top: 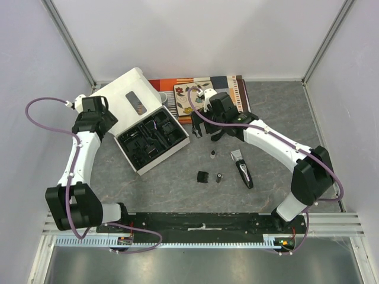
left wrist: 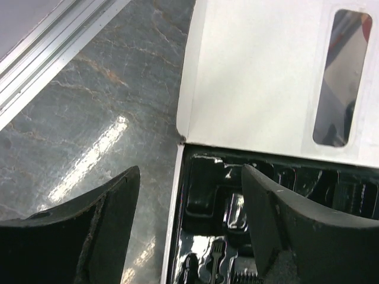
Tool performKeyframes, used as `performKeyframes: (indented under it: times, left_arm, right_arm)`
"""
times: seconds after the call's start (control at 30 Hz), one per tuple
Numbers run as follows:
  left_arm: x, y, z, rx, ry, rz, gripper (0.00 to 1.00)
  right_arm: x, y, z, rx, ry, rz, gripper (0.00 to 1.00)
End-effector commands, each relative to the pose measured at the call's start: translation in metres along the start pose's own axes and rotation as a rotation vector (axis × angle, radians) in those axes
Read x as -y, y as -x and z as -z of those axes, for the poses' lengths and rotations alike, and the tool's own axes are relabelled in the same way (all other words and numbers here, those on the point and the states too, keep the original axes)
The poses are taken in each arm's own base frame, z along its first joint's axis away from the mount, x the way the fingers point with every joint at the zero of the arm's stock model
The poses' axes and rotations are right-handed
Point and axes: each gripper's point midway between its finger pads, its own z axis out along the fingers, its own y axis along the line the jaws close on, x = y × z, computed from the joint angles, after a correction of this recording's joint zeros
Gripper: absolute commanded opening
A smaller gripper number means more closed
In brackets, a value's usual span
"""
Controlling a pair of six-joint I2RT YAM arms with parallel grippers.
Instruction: Sort the hair-cutting tools
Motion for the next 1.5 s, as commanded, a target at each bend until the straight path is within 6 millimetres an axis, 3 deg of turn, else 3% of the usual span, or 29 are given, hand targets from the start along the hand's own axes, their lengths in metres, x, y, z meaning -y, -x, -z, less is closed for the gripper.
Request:
performKeyframes:
  times: [0.0, 0.2, 0.57, 1.13, 1.33, 1.47]
  left_arm:
    - [0.015, 0.031, -0.018, 0.07, -0.044, 0.052, 0.76]
    - [0.025, 0.056, -0.041, 0.109, -0.101, 0.049, 0.76]
    - [0.036, 0.074, -0.076, 0.109, -0.16, -0.063, 0.65]
    - [0.004, 0.055, -0.113, 0.046, -0.091, -0.119, 0.63]
    - [0.004, 0.045, -0.127, 0.015, -0.102, -0.145, 0.53]
    - [0.002, 0.046, -0.134, 0.017, -0.099, -0.154, 0.53]
  right_arm:
    - [-0.024, 0.021, 0.011, 0.104, 0.078, 0.003, 0.98]
    - [-0.037, 0.006, 0.006, 0.097, 0.121, 0.011, 0.98]
    - [-0.05, -0.004, -0.001, 0.088, 0.161, 0.031, 0.97]
    - [-0.058, -0.01, -0.011, 0.072, 0.189, 0.025, 0.96]
    - [-0.06, -0.013, -0.012, 0.064, 0.193, 0.028, 0.96]
    - [-0.061, -0.014, -0.012, 0.063, 0.194, 0.03, 0.96]
